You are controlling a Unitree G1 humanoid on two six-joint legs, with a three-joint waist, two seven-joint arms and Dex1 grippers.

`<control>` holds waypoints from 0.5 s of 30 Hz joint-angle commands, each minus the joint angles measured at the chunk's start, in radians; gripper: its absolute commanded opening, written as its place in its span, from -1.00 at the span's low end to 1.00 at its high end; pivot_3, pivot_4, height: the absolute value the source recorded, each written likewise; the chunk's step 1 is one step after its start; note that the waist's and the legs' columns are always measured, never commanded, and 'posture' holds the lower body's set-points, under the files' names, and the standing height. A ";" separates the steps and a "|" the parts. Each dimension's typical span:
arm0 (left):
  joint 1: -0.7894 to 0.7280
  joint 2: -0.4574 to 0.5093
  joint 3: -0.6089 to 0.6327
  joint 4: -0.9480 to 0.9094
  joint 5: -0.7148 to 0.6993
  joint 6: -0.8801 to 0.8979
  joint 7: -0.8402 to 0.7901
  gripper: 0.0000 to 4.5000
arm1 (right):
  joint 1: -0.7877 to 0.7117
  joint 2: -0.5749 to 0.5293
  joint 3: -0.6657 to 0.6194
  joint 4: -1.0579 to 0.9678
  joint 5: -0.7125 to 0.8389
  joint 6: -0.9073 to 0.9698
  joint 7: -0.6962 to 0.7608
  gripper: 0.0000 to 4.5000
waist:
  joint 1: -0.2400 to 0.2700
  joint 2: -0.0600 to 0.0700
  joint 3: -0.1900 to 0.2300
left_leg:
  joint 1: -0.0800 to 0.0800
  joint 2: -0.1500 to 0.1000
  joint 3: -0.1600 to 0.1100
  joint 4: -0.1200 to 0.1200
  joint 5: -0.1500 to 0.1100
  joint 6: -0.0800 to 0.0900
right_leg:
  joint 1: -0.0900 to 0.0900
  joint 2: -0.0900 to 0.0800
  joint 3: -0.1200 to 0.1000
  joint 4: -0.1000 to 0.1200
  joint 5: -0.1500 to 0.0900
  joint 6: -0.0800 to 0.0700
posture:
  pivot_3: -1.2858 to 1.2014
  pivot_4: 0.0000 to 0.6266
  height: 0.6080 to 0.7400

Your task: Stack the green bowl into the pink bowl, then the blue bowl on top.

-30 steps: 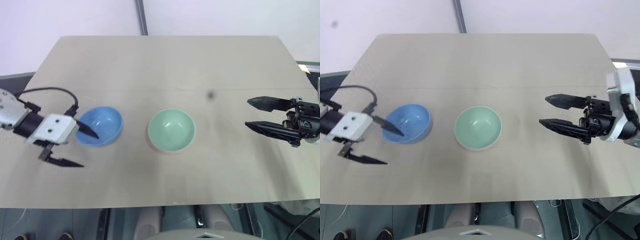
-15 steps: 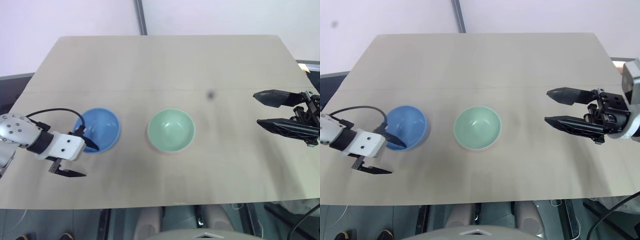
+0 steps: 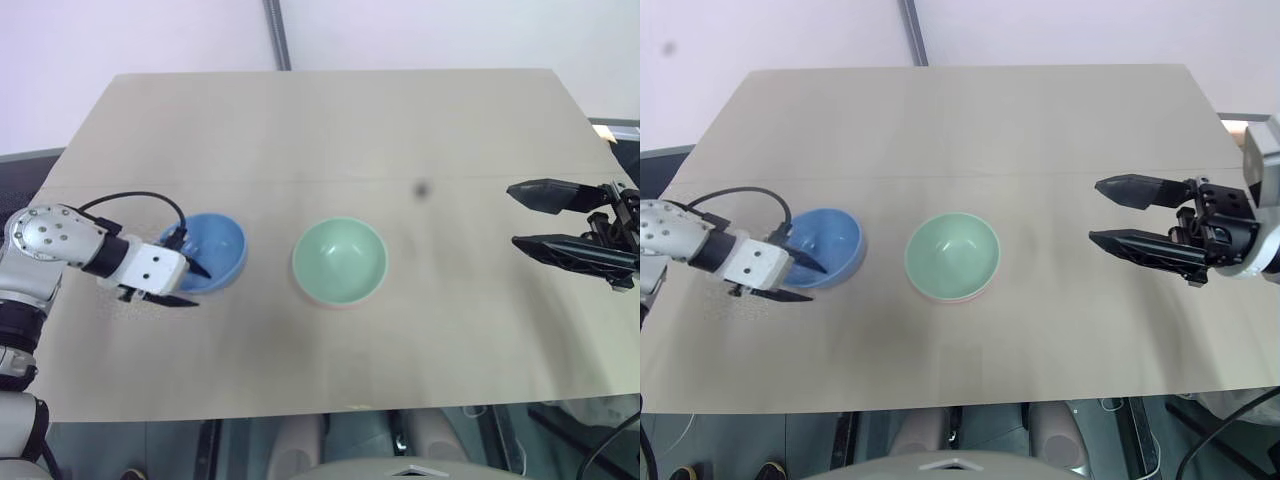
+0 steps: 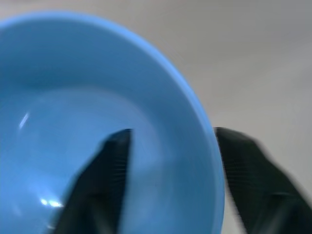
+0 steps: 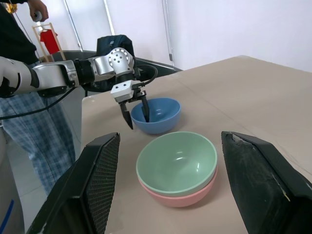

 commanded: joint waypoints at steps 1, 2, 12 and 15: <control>-0.022 0.008 -0.017 0.010 -0.009 -0.018 -0.005 -0.70 | -0.005 -0.019 -0.040 -0.016 0.009 -0.008 -0.004 0.64 | 0.001 0.000 0.000 | 0.000 0.000 0.000 0.000 0.000 0.000 | 0.000 0.000 0.000 0.000 0.000 0.000 | 0.03 -0.52 1.00; -0.022 0.012 -0.024 0.007 -0.015 -0.018 -0.005 -0.94 | -0.005 -0.020 -0.041 -0.016 0.009 -0.008 -0.003 0.64 | 0.002 0.000 0.000 | 0.000 0.000 0.000 0.000 0.000 0.000 | 0.000 0.000 0.000 0.000 0.000 0.000 | 0.03 -0.52 1.00; -0.187 -0.018 -0.012 -0.049 -0.065 0.031 -0.005 -0.97 | -0.005 -0.028 -0.037 -0.012 0.003 -0.008 0.000 0.64 | 0.010 0.001 0.000 | 0.000 -0.001 -0.001 0.001 0.000 0.000 | 0.001 0.000 -0.001 0.000 0.000 0.000 | 0.03 -0.52 1.00; -0.331 -0.065 -0.019 -0.101 -0.110 0.096 -0.005 -0.97 | -0.007 -0.030 -0.033 -0.009 0.000 -0.010 0.001 0.64 | 0.012 -0.001 0.000 | -0.002 -0.001 -0.003 0.002 0.000 0.000 | 0.001 0.000 -0.004 0.000 0.000 0.000 | 0.03 -0.52 1.00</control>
